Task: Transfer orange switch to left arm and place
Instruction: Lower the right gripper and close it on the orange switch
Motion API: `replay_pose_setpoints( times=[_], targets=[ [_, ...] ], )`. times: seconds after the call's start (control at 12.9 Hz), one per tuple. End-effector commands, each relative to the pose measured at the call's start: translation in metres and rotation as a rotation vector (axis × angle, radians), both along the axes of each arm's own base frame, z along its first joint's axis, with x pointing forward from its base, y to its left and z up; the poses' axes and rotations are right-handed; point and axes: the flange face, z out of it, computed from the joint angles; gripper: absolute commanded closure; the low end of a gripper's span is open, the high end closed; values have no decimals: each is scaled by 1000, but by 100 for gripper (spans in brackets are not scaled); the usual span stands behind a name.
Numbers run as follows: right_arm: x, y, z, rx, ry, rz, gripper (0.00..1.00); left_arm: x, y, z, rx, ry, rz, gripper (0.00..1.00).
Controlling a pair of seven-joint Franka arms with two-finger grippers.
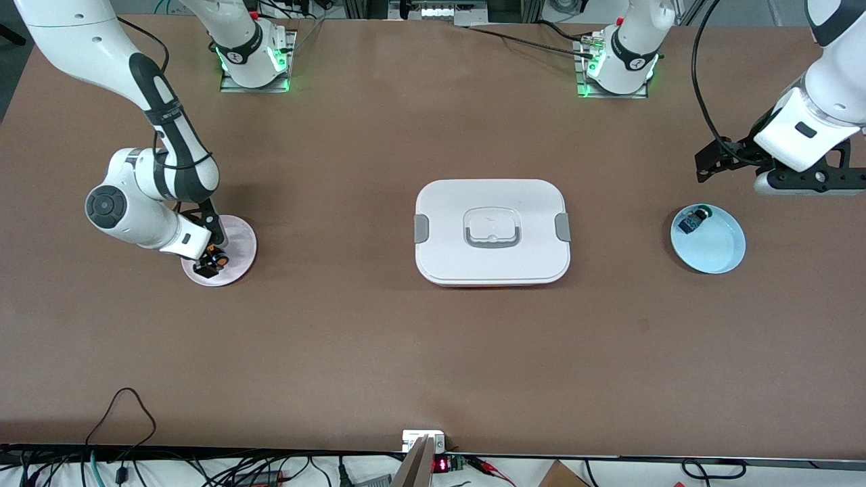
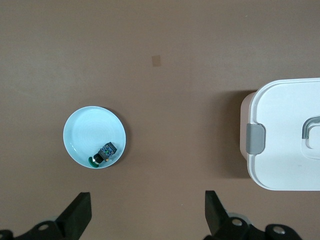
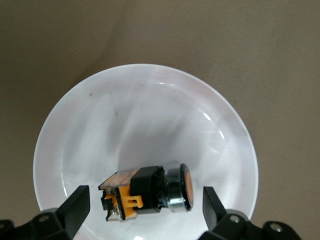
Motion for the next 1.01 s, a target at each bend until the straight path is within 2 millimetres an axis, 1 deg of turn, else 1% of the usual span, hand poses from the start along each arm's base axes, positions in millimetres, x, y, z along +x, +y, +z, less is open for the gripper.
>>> replay_pose_setpoints(
  times=[0.0,0.23,0.39,0.86,0.93],
  targets=[
    [-2,-9,-1,14,-18,81,0,2,-1,6,-2,3,4,0],
    [-4,-3,-9,19,-9,92,0,2,-1,6,-2,3,4,0],
    [-5,-2,-11,26,-8,93,0,2,-1,6,-2,3,4,0],
    [-6,-2,-17,34,-7,92,0,2,-1,6,-2,3,4,0],
    [-7,-2,-18,34,-6,92,2,2,-1,6,-2,3,4,0]
  ],
)
